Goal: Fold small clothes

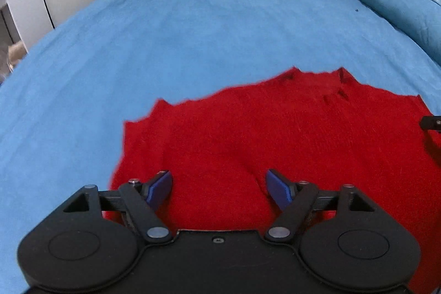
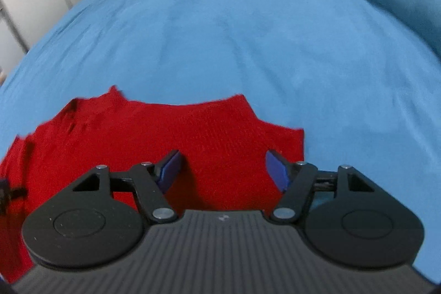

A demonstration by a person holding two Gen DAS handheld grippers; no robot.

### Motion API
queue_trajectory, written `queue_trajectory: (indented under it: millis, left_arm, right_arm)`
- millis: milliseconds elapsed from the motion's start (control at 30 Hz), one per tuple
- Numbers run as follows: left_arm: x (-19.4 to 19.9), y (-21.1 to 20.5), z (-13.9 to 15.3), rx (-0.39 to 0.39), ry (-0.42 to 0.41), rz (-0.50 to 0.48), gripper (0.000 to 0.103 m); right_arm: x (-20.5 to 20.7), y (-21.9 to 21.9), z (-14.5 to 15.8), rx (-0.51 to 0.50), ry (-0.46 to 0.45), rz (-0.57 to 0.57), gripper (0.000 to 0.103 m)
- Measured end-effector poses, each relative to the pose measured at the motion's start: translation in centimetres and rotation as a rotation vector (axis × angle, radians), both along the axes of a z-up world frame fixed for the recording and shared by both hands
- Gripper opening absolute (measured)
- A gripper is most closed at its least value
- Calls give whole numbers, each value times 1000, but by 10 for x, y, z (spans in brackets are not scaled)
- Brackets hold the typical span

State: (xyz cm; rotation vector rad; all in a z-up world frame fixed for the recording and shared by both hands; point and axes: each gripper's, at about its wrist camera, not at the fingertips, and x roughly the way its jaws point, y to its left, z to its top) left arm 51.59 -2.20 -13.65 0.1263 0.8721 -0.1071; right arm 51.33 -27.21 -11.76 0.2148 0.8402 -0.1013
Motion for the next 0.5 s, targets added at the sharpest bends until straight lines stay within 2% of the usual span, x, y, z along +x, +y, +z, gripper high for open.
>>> queue_trajectory:
  millis: [133, 200, 267, 333, 433, 500]
  left_arm:
    - [12, 14, 12, 52, -46, 3, 82]
    - [23, 24, 14, 68, -51, 16, 81]
    - [32, 31, 14, 81, -56, 28, 81]
    - [39, 37, 11, 88, -52, 37, 80]
    - [47, 43, 7, 98, -36, 38, 76]
    - [50, 44, 4, 112, -29, 31, 74]
  right_arm:
    - [-5, -8, 16, -43, -44, 7, 82]
    - [4, -13, 15, -61, -37, 6, 75]
    - [13, -16, 10, -85, -15, 25, 62]
    - [25, -14, 4, -111, 5, 56, 53]
    - [24, -14, -3, -133, 25, 81, 48]
    - [26, -13, -6, -134, 33, 94, 25]
